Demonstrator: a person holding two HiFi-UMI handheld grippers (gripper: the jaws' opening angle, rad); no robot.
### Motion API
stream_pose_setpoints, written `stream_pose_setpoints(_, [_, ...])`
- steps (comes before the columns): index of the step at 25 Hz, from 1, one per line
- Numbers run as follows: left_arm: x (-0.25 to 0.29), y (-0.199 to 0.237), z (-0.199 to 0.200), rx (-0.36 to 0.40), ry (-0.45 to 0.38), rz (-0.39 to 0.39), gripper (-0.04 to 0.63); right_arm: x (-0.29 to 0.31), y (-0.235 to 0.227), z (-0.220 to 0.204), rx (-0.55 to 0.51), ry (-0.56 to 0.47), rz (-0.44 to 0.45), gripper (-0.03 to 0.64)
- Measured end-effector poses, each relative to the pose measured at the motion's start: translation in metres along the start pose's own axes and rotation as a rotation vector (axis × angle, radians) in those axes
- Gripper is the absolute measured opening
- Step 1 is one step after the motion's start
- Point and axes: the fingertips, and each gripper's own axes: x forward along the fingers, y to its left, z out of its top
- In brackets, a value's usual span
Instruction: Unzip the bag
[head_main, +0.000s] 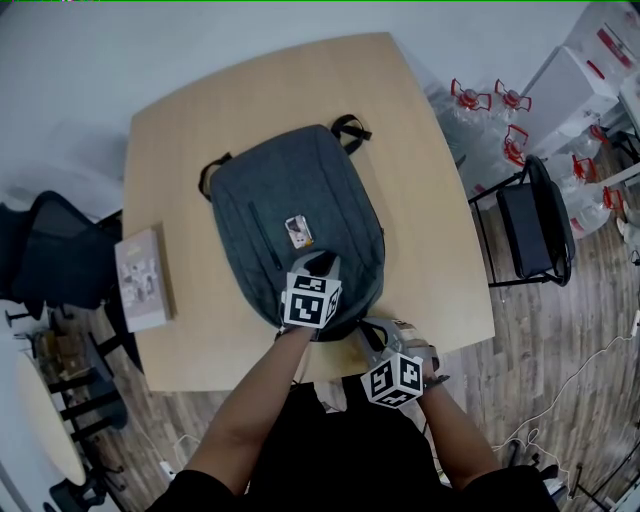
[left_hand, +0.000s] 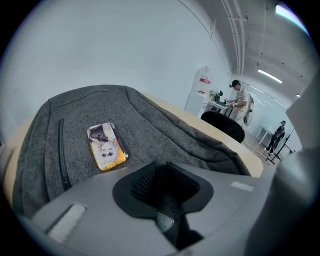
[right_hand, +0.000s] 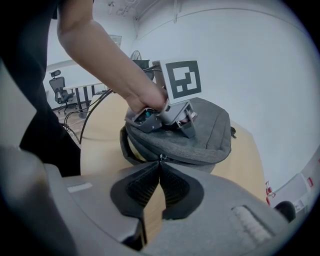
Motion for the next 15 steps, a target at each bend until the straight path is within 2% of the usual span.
stream_pose_setpoints(4, [0.000, 0.000, 0.001, -0.009, 0.008, -0.022, 0.067, 0.003, -0.002, -0.002, 0.029, -0.008, -0.016, 0.011])
stream_pose_setpoints(5, [0.000, -0.001, 0.001, -0.015, 0.016, -0.047, 0.067, 0.003, -0.003, -0.002, 0.045, -0.009, -0.019, 0.011])
stream_pose_setpoints(7, [-0.005, -0.008, 0.002, -0.015, 0.038, -0.140, 0.120, 0.003, -0.003, -0.002, 0.076, -0.011, -0.027, 0.011])
stream_pose_setpoints(8, [-0.011, -0.011, 0.005, 0.011, 0.043, -0.192, 0.121, 0.002, -0.003, -0.002, 0.087, -0.012, -0.033, 0.011])
stream_pose_setpoints(9, [-0.018, -0.014, 0.009, 0.071, 0.042, -0.236, 0.125, 0.002, -0.004, -0.002, 0.096, -0.012, -0.040, 0.011])
stream_pose_setpoints(10, [-0.027, -0.016, 0.011, 0.170, 0.041, -0.271, 0.135, 0.002, -0.004, -0.003, 0.104, -0.011, -0.045, 0.011])
stream_pose_setpoints(13, [-0.052, -0.017, 0.002, 0.560, 0.077, -0.366, 0.231, 0.003, -0.005, -0.004, 0.133, -0.004, -0.053, 0.011])
stream_pose_setpoints(15, [-0.065, -0.011, -0.017, 0.785, 0.135, -0.429, 0.294, 0.004, -0.006, -0.004, 0.148, 0.004, -0.060, 0.011])
